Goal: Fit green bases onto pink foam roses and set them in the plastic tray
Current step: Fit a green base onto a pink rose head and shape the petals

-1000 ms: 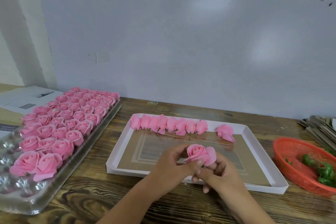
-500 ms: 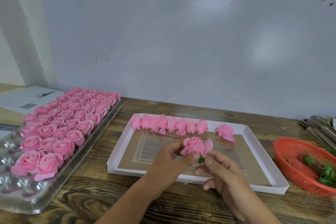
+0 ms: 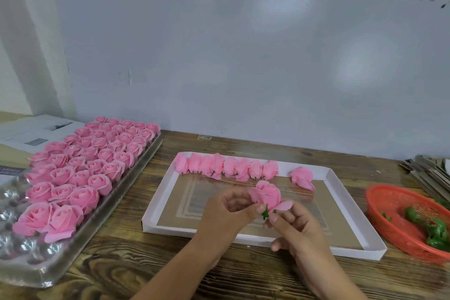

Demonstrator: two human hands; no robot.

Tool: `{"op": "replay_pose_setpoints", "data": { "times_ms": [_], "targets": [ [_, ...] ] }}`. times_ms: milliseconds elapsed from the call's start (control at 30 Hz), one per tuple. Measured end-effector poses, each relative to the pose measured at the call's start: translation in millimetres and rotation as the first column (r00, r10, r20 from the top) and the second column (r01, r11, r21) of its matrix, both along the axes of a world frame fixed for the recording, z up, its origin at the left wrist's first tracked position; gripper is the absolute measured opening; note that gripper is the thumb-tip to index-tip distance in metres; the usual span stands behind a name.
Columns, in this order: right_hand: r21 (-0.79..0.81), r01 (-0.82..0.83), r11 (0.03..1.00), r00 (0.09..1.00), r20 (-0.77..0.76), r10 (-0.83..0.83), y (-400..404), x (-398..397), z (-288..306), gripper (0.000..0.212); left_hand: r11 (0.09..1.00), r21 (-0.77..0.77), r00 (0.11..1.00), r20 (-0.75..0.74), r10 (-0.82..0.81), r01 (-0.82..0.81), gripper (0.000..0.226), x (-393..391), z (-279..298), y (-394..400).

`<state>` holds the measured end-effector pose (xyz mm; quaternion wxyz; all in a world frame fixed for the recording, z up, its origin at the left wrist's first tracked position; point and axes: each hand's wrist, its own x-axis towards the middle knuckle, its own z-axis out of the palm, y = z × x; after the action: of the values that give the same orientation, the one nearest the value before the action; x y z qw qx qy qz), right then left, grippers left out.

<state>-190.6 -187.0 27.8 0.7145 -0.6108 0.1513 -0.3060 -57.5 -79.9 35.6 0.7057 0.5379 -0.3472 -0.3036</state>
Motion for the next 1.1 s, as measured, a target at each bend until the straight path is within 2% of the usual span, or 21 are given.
{"op": "replay_pose_setpoints", "data": {
  "times_ms": [133,267,467,600,700,800,900,1100],
  "targets": [
    [-0.052,0.092,0.994,0.996,-0.011,-0.093,2.6,2.3,-0.2,0.024,0.998,0.015,0.997,0.053,-0.057,0.056,0.021,-2.8,3.3,1.0],
    [-0.136,0.155,0.979,0.987,-0.017,-0.159,2.9,1.4,1.7,0.029,0.998,0.028,0.994,0.085,-0.065,0.062,0.041,-5.6,4.3,-0.4],
    [-0.213,0.088,0.973,0.994,-0.037,-0.098,3.6,1.3,0.8,0.025,0.997,0.050,0.991,0.118,-0.056,0.051,0.048,-0.2,3.4,0.8],
    [-0.262,0.061,0.963,0.994,-0.066,-0.081,-0.2,0.7,-2.2,0.033,0.994,0.101,0.981,0.188,-0.056,0.038,0.049,3.4,3.0,2.6],
    [-0.230,0.072,0.970,0.994,-0.066,-0.090,1.0,1.2,-2.1,0.029,0.990,0.131,0.966,0.246,-0.083,0.051,0.045,5.1,2.3,3.0],
    [-0.166,0.064,0.984,0.996,-0.056,-0.074,-2.1,-0.5,-5.0,0.027,0.987,0.146,0.975,0.203,-0.092,0.063,0.039,7.9,2.9,5.5],
    [-0.135,0.093,0.986,0.995,-0.025,-0.098,-7.8,-2.7,-8.3,0.035,0.983,0.185,0.978,0.205,-0.034,-0.004,0.038,17.2,7.3,14.9],
    [-0.128,0.148,0.981,0.989,-0.002,-0.150,-10.1,-2.2,-11.1,0.033,0.956,0.228,0.938,0.331,0.103,-0.185,0.045,47.3,34.3,82.3]
  ]
}}
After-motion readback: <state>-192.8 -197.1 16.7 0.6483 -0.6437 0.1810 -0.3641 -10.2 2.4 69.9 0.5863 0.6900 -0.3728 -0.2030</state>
